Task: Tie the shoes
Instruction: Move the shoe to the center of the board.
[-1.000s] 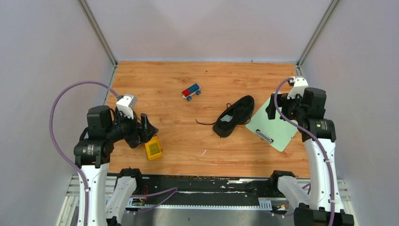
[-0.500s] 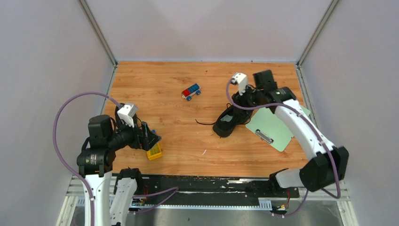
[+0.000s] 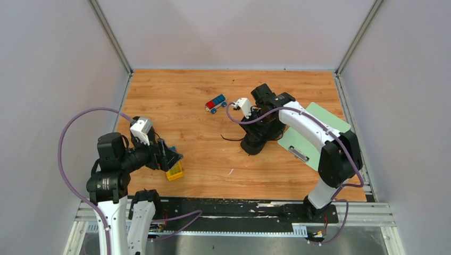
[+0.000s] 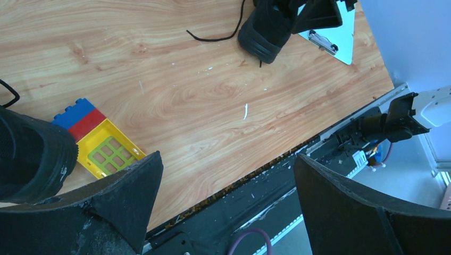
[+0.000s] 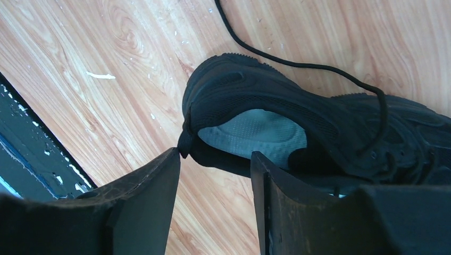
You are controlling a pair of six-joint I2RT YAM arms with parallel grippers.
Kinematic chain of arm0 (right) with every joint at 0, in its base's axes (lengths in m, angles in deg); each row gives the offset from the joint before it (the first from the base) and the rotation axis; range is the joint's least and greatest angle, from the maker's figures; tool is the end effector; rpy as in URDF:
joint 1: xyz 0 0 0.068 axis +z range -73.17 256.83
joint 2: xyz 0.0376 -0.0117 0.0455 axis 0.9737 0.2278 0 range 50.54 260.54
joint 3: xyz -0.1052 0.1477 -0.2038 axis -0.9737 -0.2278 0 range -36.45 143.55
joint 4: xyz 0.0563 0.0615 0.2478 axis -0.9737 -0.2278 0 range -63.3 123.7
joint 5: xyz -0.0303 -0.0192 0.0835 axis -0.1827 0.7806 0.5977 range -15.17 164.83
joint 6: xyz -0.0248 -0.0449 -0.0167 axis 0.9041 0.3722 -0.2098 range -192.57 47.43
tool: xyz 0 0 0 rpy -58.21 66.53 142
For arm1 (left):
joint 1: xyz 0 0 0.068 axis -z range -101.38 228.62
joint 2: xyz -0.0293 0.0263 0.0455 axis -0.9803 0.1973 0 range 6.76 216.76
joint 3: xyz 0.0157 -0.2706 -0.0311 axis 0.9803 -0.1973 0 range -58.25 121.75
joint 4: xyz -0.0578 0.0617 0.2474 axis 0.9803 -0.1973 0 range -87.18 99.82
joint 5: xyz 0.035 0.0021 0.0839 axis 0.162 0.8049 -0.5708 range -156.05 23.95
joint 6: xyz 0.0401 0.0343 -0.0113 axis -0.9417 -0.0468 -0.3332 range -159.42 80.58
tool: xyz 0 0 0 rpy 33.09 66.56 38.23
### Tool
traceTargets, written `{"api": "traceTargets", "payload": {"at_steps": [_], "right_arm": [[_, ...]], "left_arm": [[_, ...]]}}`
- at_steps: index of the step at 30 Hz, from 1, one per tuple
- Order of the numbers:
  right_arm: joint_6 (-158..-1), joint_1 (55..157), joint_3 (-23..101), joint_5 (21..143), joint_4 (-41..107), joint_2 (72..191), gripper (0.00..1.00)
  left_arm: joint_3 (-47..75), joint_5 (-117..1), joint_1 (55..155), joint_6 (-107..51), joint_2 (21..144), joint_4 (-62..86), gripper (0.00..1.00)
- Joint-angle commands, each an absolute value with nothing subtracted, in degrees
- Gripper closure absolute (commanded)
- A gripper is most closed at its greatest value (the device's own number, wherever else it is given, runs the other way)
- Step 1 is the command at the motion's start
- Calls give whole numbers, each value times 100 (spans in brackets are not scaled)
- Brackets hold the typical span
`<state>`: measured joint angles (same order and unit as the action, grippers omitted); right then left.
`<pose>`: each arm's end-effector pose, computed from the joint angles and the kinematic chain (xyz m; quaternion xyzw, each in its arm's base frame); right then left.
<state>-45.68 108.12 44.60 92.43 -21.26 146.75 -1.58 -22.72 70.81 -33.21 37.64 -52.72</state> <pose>0.2826 0.1845 0.2683 -0.4963 0.8378 0.1572 0.1647 0.0706 -0.0149 0.3498 0.0628 0.8448 -0.3242 0.4211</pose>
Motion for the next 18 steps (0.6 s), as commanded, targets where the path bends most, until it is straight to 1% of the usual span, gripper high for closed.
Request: {"api": "traceTargets", "payload": {"at_steps": [1,2,6,7,13,18], "right_arm": [[-4483,10990,4699,9087,-2158,14829,50],[-4456,11026,4708,9093,-2156,14854,54],[-4272,11263,4752,9069,-2219,14867,98],[-4200,11373,4750,9058,-2252,14806,100],[-3455,12548,4465,9022,-2669,14173,100],[-2886,13423,4206,9057,-3109,13791,100]], "left_arm": [[-208,-2086,7009,-3220,3649,-5342,0],[-250,-2078,7009,-3212,3626,-5334,0],[-335,-2039,7007,-3174,3599,-5327,0],[-355,-2052,7008,-3151,3597,-5315,1],[-781,-2216,7004,-2758,3731,-5056,7],[-1116,-2293,7022,-2436,4179,-4720,13]]}}
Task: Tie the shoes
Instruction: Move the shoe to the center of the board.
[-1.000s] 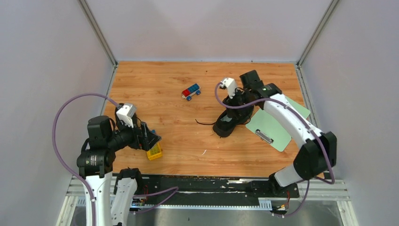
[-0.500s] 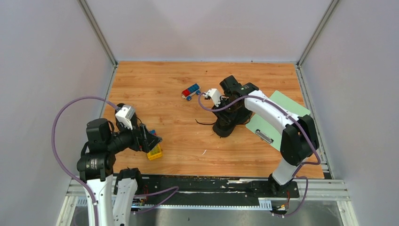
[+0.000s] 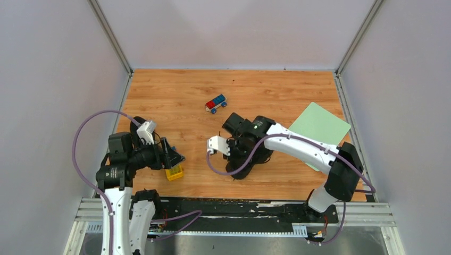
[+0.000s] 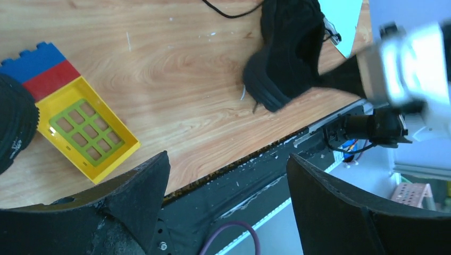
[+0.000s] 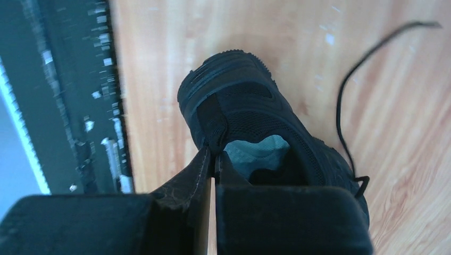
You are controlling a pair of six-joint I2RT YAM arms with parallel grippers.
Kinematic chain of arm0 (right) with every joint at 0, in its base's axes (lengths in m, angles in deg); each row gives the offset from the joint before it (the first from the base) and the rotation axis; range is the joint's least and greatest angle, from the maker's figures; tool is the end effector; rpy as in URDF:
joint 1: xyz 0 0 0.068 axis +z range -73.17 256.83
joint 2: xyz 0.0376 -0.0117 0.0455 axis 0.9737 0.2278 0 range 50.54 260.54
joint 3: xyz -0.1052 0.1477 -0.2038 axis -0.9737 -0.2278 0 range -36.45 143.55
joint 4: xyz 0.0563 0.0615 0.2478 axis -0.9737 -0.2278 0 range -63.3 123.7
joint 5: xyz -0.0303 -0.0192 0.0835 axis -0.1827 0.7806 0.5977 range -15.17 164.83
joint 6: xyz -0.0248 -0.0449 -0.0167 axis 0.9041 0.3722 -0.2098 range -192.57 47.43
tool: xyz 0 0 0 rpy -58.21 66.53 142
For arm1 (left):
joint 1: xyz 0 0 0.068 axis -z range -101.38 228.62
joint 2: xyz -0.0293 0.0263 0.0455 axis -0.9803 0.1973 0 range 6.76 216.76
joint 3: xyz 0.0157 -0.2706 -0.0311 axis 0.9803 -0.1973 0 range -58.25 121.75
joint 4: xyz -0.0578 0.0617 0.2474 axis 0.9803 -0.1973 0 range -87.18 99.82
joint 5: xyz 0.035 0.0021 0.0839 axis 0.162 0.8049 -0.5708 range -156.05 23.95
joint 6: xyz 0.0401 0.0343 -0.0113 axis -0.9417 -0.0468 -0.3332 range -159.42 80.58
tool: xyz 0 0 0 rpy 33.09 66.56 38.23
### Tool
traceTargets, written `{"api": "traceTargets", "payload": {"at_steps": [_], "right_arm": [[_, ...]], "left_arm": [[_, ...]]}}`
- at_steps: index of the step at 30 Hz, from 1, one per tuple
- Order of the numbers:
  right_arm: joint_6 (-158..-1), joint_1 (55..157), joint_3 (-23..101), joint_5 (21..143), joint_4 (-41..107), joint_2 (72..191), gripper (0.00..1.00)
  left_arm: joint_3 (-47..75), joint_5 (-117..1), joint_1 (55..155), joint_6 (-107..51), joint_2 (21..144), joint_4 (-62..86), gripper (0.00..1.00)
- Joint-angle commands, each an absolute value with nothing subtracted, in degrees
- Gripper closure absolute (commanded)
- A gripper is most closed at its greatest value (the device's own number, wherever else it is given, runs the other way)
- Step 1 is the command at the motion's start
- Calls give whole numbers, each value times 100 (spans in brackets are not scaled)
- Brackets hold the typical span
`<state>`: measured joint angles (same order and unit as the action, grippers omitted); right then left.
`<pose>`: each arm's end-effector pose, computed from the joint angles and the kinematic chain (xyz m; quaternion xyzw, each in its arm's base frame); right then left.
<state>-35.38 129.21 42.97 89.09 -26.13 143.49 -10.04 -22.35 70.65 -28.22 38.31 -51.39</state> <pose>0.1863 0.2564 0.2742 -0.7044 0.6842 0.1408 0.1261 0.0861 -0.0127 0.3094 -0.0008 0.8681 -0.3533 0.3488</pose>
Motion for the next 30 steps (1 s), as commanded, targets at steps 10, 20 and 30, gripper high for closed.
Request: {"api": "traceTargets", "payload": {"at_steps": [10,20,30], "right_arm": [[-2056,14584,3229,8606,-3095,13024,100],[-1939,14569,2534,8212,-2564,12824,100],[-1451,14206,2106,8230,-1987,12445,100]], "left_arm": [[-1367,-2815,7575,-1469,5466,-3702,32],[141,-4420,9072,-1781,8202,-2683,37],[1920,-5123,9924,-2560,11138,-1951,37]]}}
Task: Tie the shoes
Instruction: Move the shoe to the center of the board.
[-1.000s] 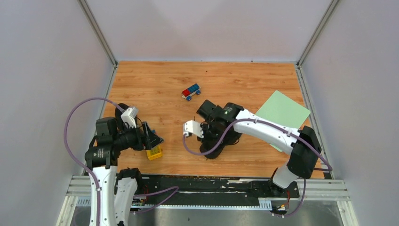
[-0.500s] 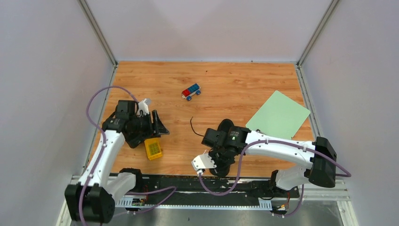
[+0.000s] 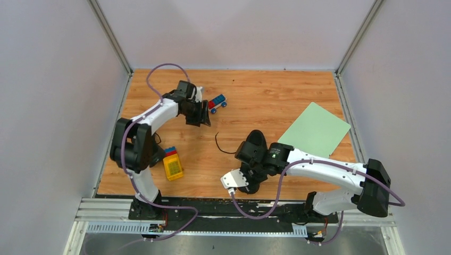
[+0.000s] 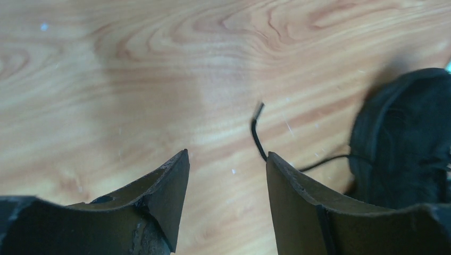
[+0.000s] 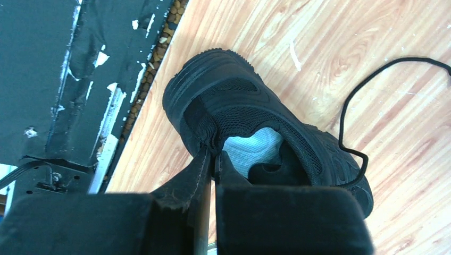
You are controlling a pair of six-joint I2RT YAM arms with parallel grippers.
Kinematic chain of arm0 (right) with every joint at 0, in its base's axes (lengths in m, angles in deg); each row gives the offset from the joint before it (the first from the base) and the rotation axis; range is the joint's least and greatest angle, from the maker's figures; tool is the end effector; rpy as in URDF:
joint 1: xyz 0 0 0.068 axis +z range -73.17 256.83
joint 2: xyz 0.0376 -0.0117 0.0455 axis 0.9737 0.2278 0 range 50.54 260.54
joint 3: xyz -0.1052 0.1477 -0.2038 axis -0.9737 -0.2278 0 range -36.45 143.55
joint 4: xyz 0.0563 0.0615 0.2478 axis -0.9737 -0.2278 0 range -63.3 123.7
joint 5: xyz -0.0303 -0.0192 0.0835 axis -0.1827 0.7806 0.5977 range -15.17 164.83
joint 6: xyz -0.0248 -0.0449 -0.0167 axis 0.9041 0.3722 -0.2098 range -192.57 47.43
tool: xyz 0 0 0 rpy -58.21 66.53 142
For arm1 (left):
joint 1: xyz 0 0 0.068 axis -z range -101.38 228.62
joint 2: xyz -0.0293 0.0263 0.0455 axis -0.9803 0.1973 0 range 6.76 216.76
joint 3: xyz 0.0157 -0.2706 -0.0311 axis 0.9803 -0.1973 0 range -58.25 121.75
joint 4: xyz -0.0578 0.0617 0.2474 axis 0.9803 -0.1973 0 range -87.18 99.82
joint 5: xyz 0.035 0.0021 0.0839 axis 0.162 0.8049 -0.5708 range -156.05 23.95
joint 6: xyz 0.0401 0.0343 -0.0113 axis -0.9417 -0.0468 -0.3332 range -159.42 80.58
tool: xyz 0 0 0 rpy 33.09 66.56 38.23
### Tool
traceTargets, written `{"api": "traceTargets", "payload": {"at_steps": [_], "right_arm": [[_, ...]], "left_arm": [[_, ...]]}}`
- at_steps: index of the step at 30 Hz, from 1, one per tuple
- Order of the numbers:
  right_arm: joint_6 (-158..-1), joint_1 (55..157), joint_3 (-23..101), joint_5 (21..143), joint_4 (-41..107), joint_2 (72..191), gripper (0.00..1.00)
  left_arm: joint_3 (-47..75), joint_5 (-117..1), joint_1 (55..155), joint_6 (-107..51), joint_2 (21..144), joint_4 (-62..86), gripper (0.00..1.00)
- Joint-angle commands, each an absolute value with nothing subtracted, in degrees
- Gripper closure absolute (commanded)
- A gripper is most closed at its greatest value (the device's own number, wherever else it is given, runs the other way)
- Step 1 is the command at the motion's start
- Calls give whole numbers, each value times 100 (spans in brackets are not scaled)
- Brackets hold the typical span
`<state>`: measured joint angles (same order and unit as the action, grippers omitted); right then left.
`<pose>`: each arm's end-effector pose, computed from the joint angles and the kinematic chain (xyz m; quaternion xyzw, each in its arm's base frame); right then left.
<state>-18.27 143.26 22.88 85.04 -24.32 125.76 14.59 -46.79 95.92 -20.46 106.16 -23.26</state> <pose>0.0880 0.2179 0.2546 -0.8634 0.4769 0.1024 0.1293 0.3435 -0.1192 0.2253 0.0300 0.9520 -0.2338 0.1951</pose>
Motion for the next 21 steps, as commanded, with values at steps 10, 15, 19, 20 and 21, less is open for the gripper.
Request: {"api": "traceTargets", "payload": {"at_steps": [10,15,19,20,21], "right_arm": [[-1489,14181,1852,8356,-1937,12297,99],[-1493,14187,1782,8373,-1871,12301,99],[-1493,14187,1786,8373,-1814,12344,99],[-1494,14187,1782,8367,-1807,12356,99],[-1491,14187,1786,8370,-1802,12372,99]], "left_arm": [[2317,-5408,10480,-3266,12057,-1657,42],[2186,-5496,10490,-3266,12088,-1663,46],[2013,-5418,10490,-3176,11997,-1637,52],[1975,-5351,10508,-3151,11979,-1620,53],[1919,-5323,10521,-3138,11959,-1595,54]]}}
